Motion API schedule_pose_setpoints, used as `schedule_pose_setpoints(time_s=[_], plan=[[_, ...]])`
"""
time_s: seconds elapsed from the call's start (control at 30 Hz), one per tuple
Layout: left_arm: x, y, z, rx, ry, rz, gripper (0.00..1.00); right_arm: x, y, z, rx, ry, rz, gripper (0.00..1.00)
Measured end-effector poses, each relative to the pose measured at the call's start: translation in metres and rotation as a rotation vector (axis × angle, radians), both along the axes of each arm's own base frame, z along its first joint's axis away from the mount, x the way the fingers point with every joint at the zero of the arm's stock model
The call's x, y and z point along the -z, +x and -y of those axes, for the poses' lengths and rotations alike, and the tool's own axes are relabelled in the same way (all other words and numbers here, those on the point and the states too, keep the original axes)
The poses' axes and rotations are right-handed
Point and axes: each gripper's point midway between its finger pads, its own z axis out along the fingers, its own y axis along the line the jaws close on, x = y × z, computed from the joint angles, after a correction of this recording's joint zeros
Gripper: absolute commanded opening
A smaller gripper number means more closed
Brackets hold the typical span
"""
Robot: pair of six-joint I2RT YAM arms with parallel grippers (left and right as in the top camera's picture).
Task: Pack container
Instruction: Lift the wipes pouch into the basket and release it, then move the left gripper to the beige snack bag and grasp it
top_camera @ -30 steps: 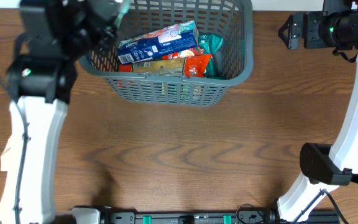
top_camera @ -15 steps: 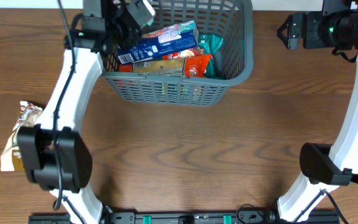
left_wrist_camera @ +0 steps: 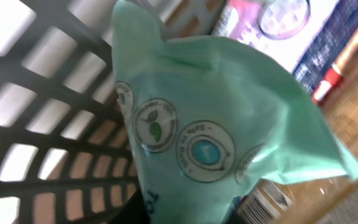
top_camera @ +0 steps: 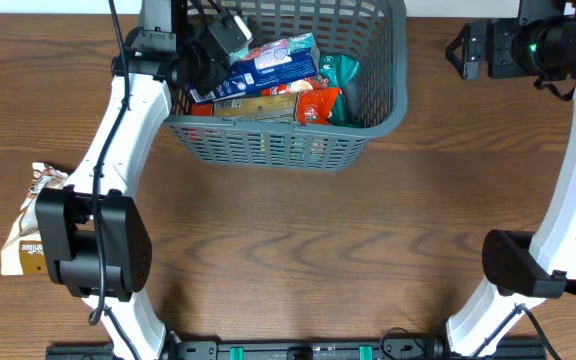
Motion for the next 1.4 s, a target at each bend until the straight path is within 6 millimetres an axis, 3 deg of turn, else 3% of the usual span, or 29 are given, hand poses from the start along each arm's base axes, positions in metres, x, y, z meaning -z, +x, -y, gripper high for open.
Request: schedule_pose_setpoints(time_s=[0.03, 0.07, 0.47, 0.6, 0.7, 0.87, 0.93, 1.07, 1.3, 1.4], plan=[[0.001, -0.002, 0.0, 0.003, 0.004, -0.008, 0.88, 0.0, 0.0, 0.0, 0.0, 0.001, 0.0, 0.99], [0.003, -0.003, -0.001, 0.001, 0.003, -0.017, 0.99, 0.0, 0.0, 0.0, 0.0, 0.0, 0.0, 0.99], [0.008, -0.009, -0.003, -0.042, -0.025, -0.07, 0.99, 0.0, 0.0, 0.0, 0.0, 0.001, 0.0, 0.99], [-0.004, -0.006, -0.003, -0.064, -0.05, -0.043, 0.98, 0.0, 0.0, 0.0, 0.0, 0.001, 0.0, 0.99], [-0.033, -0.008, -0.003, -0.069, -0.066, 0.018, 0.98, 0.0, 0.0, 0.0, 0.0, 0.001, 0.0, 0.99], [-0.12, -0.027, -0.014, -0.156, -0.122, 0.16, 0.98, 0.0, 0.0, 0.0, 0.0, 0.001, 0.0, 0.99], [-0.158, -0.043, -0.032, -0.264, -0.13, 0.21, 0.98, 0.0, 0.0, 0.0, -0.001, 0.001, 0.0, 0.99], [-0.192, -0.095, -0.084, -0.507, -0.096, 0.207, 0.99, 0.0, 0.0, 0.0, 0.0, 0.001, 0.0, 0.99], [-0.196, -0.195, -0.198, -1.035, -0.125, 0.095, 0.99, 0.0, 0.0, 0.0, -0.001, 0.001, 0.0, 0.99], [-0.192, -0.224, -0.237, -1.226, -0.146, 0.071, 0.99, 0.0, 0.0, 0.0, -0.001, 0.001, 0.001, 0.99]])
